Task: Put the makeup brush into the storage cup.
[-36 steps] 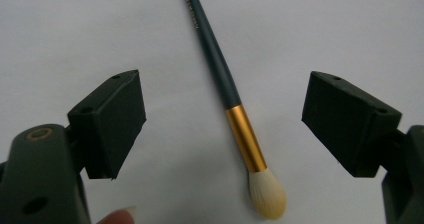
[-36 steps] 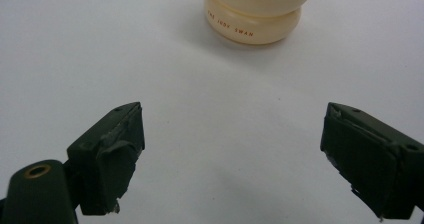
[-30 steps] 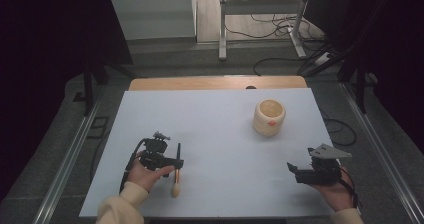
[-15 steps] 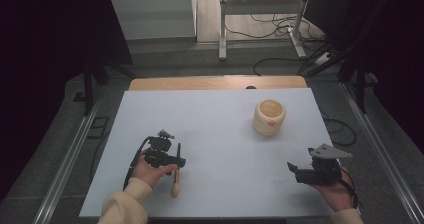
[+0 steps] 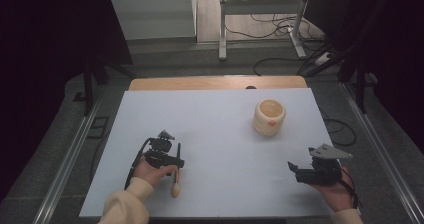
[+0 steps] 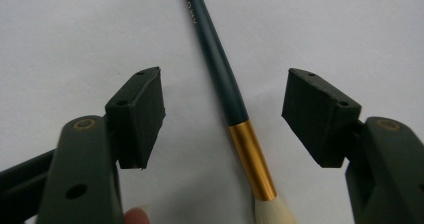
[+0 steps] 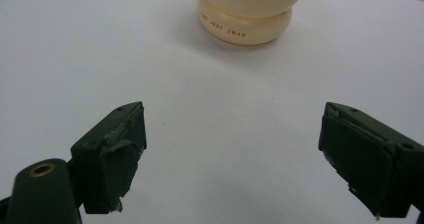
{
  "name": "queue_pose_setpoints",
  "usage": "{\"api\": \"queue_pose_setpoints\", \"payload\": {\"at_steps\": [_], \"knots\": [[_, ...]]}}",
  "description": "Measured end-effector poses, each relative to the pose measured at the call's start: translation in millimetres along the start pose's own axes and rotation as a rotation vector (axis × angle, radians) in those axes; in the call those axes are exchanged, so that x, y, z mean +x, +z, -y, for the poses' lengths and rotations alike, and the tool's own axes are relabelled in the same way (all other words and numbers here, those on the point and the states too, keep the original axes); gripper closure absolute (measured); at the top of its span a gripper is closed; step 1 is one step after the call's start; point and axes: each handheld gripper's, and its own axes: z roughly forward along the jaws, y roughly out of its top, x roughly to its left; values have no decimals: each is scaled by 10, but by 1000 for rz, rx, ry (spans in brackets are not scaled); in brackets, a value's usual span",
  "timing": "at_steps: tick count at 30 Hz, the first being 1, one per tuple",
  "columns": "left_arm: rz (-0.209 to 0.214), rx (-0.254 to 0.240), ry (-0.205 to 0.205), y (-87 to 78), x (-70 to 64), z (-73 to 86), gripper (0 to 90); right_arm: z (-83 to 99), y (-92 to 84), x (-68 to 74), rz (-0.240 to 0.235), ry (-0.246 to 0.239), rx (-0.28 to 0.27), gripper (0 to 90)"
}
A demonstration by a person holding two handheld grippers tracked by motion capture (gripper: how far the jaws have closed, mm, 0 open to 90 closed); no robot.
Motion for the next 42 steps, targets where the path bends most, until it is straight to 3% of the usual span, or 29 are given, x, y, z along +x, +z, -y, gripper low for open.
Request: {"api": "queue_pose_setpoints", "payload": {"at_steps": [9,12,20,29,42], "knots": [[9,6,-5,62,-11,15,410,2,1,-10,8,7,4,126],[16,9,13,72,-22,8,439,2,2,-12,10,9,5,128],[15,15,28,119,-49,-11,553,5,-5,-18,21,10,6,134],[3,28,28,178,-50,-6,622,1,-7,-11,26,4,6,135],[-81,-10,45,198,-98,39,767,9,-7,-24,31,11,18,135]]}}
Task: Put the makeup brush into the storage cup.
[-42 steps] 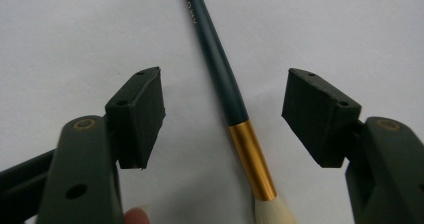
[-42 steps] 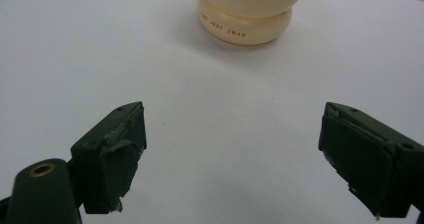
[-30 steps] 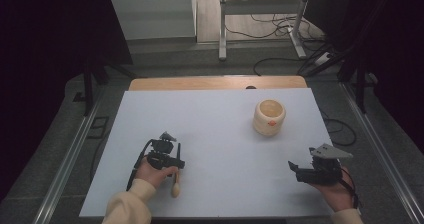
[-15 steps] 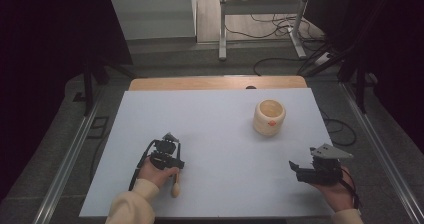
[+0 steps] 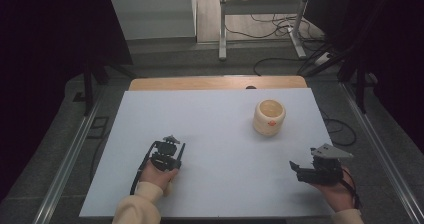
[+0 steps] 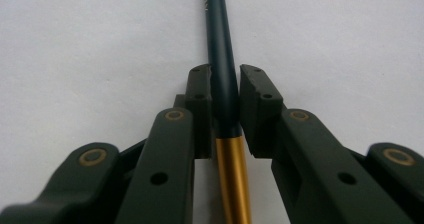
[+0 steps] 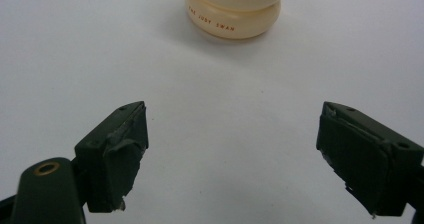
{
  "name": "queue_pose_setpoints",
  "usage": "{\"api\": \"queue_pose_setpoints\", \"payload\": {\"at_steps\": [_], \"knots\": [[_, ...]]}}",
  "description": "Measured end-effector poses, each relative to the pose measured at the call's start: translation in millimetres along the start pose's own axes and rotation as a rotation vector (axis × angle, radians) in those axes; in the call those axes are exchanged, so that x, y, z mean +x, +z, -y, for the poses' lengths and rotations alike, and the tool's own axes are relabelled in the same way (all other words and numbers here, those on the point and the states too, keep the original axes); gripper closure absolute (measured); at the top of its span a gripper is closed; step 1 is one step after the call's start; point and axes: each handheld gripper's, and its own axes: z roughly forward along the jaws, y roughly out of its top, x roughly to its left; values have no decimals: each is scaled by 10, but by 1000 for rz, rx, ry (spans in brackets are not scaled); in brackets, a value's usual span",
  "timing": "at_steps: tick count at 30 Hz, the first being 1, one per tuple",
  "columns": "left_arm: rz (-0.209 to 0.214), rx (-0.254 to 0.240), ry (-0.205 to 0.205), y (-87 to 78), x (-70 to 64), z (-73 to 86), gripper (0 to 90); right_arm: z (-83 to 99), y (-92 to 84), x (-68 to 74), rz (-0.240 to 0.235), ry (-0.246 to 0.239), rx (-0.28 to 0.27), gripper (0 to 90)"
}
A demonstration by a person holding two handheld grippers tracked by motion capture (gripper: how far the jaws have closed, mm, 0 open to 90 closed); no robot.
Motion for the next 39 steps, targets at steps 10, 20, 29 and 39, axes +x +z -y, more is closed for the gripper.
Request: {"api": "queue_pose_setpoints", "payload": {"at_steps": [10,20,29,39], "knots": [[-96,-18,39,11,-142,24,787,-4,-5,7,6,-1,0,136],[-102,-39,66,-24,-148,38,790,5,-9,-12,14,5,4,137],[-45,-117,62,-256,-77,52,791,3,-8,-15,19,6,3,138],[-6,-189,70,-515,-39,51,790,5,-13,-18,23,5,2,138]]}}
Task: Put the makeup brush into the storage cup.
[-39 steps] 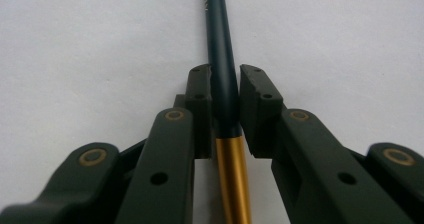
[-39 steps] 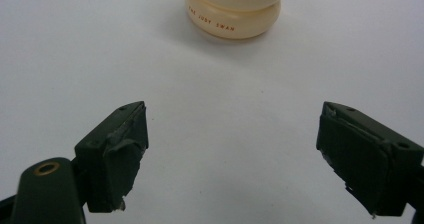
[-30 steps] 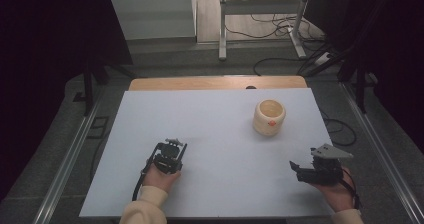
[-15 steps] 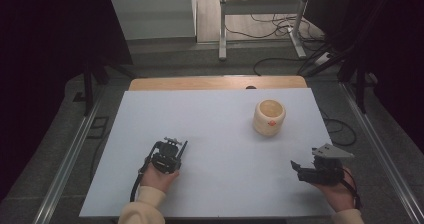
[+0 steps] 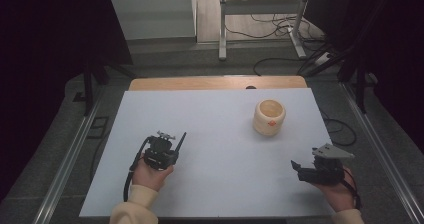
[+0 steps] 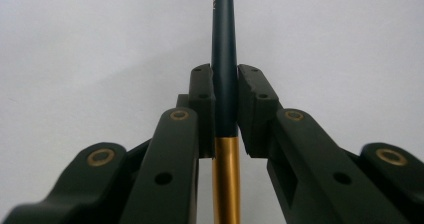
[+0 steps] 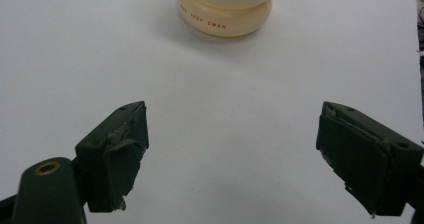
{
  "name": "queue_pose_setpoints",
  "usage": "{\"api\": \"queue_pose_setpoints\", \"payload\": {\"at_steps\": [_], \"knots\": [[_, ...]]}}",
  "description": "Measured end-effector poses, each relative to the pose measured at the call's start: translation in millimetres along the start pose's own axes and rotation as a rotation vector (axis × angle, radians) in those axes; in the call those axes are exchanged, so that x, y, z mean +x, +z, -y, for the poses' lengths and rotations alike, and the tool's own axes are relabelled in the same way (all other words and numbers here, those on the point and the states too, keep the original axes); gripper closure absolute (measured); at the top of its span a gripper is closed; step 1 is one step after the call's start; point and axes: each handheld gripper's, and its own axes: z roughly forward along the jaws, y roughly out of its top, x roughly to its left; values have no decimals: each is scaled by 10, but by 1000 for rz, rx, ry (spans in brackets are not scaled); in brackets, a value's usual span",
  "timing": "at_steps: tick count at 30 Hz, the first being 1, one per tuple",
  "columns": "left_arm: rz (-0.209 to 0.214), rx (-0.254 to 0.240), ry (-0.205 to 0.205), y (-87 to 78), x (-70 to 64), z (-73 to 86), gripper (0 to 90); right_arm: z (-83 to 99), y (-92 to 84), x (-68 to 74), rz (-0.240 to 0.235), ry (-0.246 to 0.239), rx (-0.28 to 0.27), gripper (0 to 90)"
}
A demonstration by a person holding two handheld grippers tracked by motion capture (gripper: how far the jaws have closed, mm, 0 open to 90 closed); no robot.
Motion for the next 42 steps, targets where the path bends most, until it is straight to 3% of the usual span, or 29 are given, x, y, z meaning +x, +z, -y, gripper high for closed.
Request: {"api": "queue_pose_setpoints", "payload": {"at_steps": [14,27,42], "knots": [[55,-56,9,-292,130,-43,790,-3,8,10,-2,-2,2,138],[105,-50,14,-243,186,-25,790,-6,4,16,2,-2,4,139],[207,-38,103,-161,292,-74,790,-64,35,61,32,-10,0,141]]}}
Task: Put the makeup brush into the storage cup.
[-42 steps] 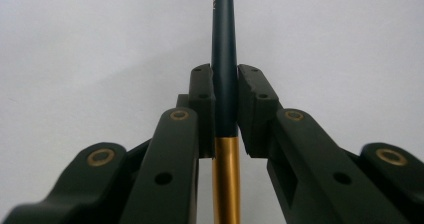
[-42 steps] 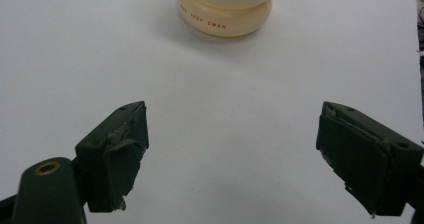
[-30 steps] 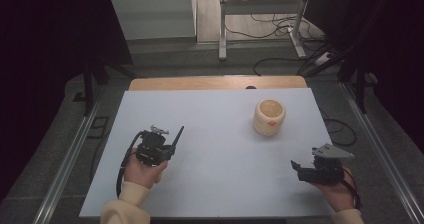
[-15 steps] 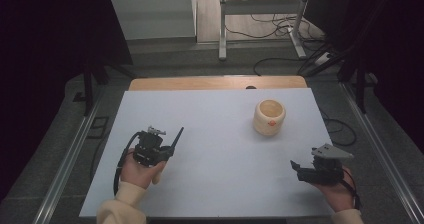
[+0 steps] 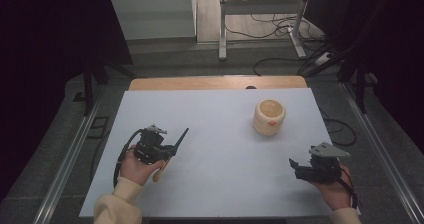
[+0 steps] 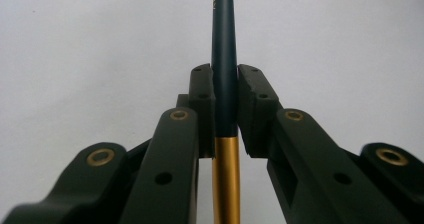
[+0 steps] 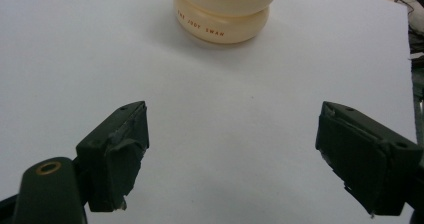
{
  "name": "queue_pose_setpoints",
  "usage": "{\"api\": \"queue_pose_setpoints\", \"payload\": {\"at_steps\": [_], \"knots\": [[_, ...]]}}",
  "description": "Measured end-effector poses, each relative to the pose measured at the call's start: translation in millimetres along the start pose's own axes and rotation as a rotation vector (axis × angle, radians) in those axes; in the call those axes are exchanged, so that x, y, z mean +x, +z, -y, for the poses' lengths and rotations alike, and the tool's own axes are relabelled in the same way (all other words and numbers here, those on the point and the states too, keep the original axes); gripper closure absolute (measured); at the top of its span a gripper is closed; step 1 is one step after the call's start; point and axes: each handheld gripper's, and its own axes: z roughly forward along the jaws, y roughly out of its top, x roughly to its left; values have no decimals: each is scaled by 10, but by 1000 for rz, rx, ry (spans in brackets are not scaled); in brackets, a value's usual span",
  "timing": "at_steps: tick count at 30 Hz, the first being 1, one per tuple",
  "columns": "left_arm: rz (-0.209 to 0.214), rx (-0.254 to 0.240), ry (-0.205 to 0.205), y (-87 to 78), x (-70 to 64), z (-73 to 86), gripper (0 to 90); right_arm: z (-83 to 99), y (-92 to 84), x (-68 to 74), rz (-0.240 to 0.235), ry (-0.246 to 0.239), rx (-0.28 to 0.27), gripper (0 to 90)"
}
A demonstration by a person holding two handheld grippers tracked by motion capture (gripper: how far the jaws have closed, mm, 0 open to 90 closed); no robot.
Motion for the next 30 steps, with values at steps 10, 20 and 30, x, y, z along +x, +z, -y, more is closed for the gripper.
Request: {"api": "queue_pose_setpoints", "payload": {"at_steps": [10,20,30], "knots": [[44,6,56,34,-54,-33,790,-163,49,276,-29,-74,-5,142],[63,16,84,85,-58,-93,790,-228,125,408,-46,-122,0,143],[69,29,118,121,-99,-138,790,-246,159,417,-98,-95,10,122]]}}
